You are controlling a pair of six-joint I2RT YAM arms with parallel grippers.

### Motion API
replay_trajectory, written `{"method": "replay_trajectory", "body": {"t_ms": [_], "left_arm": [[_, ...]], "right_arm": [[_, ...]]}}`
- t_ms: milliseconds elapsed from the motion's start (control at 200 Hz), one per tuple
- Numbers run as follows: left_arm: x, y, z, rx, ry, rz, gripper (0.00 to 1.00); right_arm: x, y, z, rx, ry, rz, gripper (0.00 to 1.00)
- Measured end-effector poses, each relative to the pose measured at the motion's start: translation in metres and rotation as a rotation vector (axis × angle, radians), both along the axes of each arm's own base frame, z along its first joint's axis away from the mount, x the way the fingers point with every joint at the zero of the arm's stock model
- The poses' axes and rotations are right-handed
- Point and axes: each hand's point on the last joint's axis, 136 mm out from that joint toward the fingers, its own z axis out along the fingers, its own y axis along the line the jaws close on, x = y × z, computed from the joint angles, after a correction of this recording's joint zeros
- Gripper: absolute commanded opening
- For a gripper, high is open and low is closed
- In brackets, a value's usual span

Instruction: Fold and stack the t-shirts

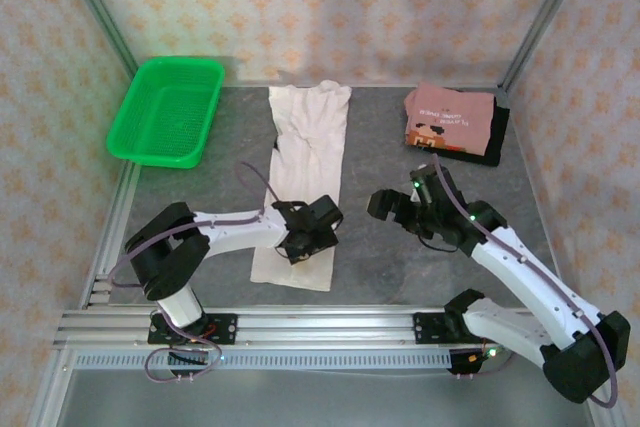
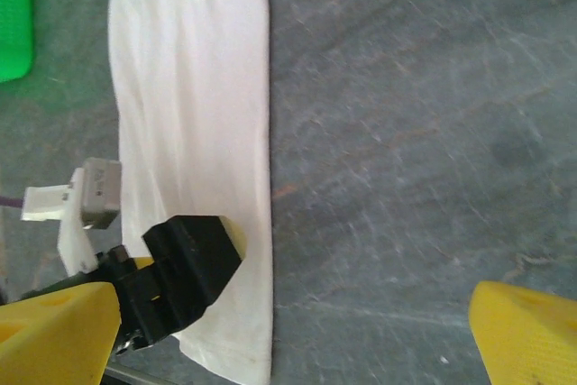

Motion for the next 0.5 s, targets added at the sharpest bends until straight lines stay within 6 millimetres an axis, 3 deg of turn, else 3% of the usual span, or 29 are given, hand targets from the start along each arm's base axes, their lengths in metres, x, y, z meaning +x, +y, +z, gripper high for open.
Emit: {"method": "replay_trajectory", "body": {"t_ms": [110, 185, 265, 325, 395, 500], "left_arm": [[-0.005, 0.000, 0.016, -0.041, -0.006, 0.014, 0.82], [-0.009, 0.009, 0.044, -0.070, -0.044, 0.022, 0.84], [-0.012, 0.021, 0.079, -0.114, -0.107, 0.027, 0.86], [-0.016, 0.034, 0.095, -0.143, -0.140, 0.036, 0.82], [-0.023, 0.059, 0.093, -0.119, -0.139, 0.049, 0.82], [-0.039, 0.099, 0.065, 0.008, -0.070, 0.053, 0.81]], "right_arm": [[-0.007, -0.004, 0.004, 0.011, 0.002, -0.015, 1.00], [-0.013, -0.003, 0.002, 0.039, 0.017, -0.018, 0.97], [-0.022, 0.003, -0.013, 0.096, 0.075, -0.011, 0.94], [-0.031, 0.012, -0.031, 0.147, 0.137, -0.004, 0.93], [-0.043, 0.024, -0.052, 0.201, 0.218, 0.016, 0.91], [-0.060, 0.049, -0.069, 0.243, 0.323, 0.087, 0.86]]}}
